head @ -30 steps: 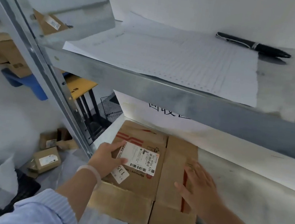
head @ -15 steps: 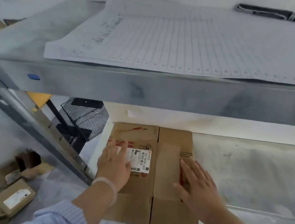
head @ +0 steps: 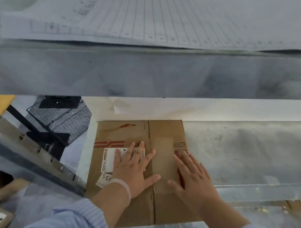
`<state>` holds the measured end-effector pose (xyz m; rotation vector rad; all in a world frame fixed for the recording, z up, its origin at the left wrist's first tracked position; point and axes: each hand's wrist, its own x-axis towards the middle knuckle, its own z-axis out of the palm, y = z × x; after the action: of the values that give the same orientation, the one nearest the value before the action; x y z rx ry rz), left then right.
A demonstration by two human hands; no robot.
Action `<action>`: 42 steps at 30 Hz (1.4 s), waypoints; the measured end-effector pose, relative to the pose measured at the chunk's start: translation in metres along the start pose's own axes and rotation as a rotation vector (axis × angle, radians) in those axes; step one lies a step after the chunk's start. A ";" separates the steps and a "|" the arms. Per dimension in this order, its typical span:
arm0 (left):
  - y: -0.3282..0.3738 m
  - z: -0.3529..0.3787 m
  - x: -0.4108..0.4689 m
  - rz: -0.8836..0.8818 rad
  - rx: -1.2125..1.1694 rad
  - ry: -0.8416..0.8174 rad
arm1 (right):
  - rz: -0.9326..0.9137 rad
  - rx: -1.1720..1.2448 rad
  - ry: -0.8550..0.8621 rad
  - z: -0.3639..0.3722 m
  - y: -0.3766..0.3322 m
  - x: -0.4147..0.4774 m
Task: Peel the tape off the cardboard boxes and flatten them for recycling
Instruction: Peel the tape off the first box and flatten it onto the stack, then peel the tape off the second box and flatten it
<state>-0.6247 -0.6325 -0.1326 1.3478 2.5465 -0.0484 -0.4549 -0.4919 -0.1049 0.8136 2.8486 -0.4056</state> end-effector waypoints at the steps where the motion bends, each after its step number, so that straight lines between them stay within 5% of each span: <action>1: 0.000 0.000 -0.001 -0.002 0.000 0.003 | 0.010 0.003 0.000 0.000 0.000 -0.001; 7: -0.001 -0.005 0.000 0.014 -0.007 -0.018 | 0.084 0.018 0.036 -0.015 0.021 -0.016; 17: 0.114 -0.060 0.015 0.275 -0.015 0.274 | 0.200 -0.011 0.215 -0.049 0.103 -0.072; 34: 0.581 -0.092 0.032 0.753 -0.149 0.361 | 0.630 -0.015 0.465 -0.124 0.434 -0.308; 42: 0.710 -0.101 0.056 0.848 -0.218 0.334 | 0.763 0.055 0.540 -0.158 0.552 -0.351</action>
<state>-0.0955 -0.1681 0.0166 2.3463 1.8953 0.6318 0.1253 -0.1678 0.0028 2.1681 2.6357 -0.1633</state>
